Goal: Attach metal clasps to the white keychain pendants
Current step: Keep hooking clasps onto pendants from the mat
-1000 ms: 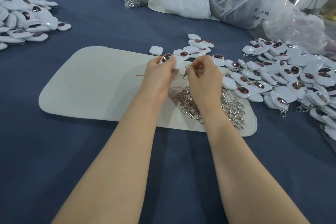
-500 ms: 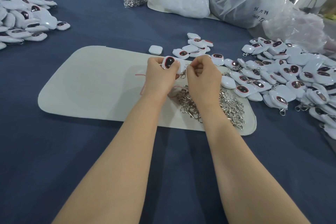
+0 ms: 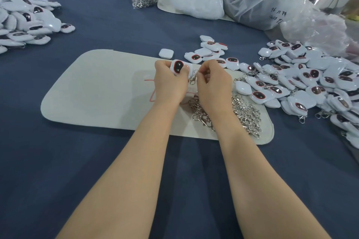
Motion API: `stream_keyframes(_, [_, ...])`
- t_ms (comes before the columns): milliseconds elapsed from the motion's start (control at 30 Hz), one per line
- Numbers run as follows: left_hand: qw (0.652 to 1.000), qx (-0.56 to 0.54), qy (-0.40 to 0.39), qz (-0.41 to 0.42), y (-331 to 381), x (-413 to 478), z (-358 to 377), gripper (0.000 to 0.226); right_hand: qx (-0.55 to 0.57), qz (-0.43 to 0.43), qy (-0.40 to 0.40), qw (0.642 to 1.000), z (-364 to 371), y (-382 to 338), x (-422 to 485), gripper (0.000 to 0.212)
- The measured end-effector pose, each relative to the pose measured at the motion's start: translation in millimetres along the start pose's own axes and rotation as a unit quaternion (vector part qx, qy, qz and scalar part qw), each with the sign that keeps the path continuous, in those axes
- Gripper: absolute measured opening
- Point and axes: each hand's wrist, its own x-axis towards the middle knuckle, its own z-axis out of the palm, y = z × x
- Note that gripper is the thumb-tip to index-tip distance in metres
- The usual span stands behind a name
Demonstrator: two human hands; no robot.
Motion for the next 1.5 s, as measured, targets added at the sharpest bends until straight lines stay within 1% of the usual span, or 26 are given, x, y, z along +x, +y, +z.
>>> stream_keyframes(400, [0.996,0.050,0.012,0.067,-2,-2,2,0.023,-0.037,0.002,-0.049,0.998,-3,-5,-1,0.008])
stream_keyframes(533, [0.996,0.049,0.012,0.074,-1,-2,1,0.024,-0.038,0.008,-0.038,0.999,-3,-4,-1,0.008])
stream_keyframes(600, [0.997,0.030,0.012,0.068,1,-4,1,0.025,-0.027,0.017,-0.026,0.999,-2,-5,-2,0.007])
stream_keyframes(700, [0.999,-0.040,-0.003,0.017,4,-4,2,0.027,0.014,0.032,-0.009,0.999,-1,-6,-3,0.012])
stream_keyframes(800, [0.985,-0.158,-0.023,-0.060,8,-4,-1,0.027,0.045,0.032,-0.017,0.998,-1,-9,-3,0.017])
stream_keyframes(1033, [0.969,-0.210,-0.057,-0.118,8,-3,-2,0.031,0.104,0.025,0.048,0.993,-4,-11,-3,0.010])
stream_keyframes(1167, [0.942,-0.282,-0.068,-0.168,9,0,-7,0.012,0.117,0.025,0.056,0.991,-4,-13,-2,0.008])
stream_keyframes(1267, [0.926,-0.309,-0.075,-0.203,10,0,-8,0.013,0.116,0.024,0.056,0.991,-5,-14,-2,0.008])
stream_keyframes(1333, [0.936,-0.288,-0.074,-0.190,10,0,-6,0.013,0.114,0.022,0.056,0.992,-5,-15,-2,0.009])
stream_keyframes(1400, [0.959,-0.233,-0.062,-0.151,9,-1,-3,0.011,0.106,0.019,0.060,0.992,-4,-15,-2,0.009])
stream_keyframes(1500, [0.980,-0.159,-0.043,-0.107,7,-2,0,0.021,0.094,0.017,0.075,0.993,-4,-13,-1,0.010])
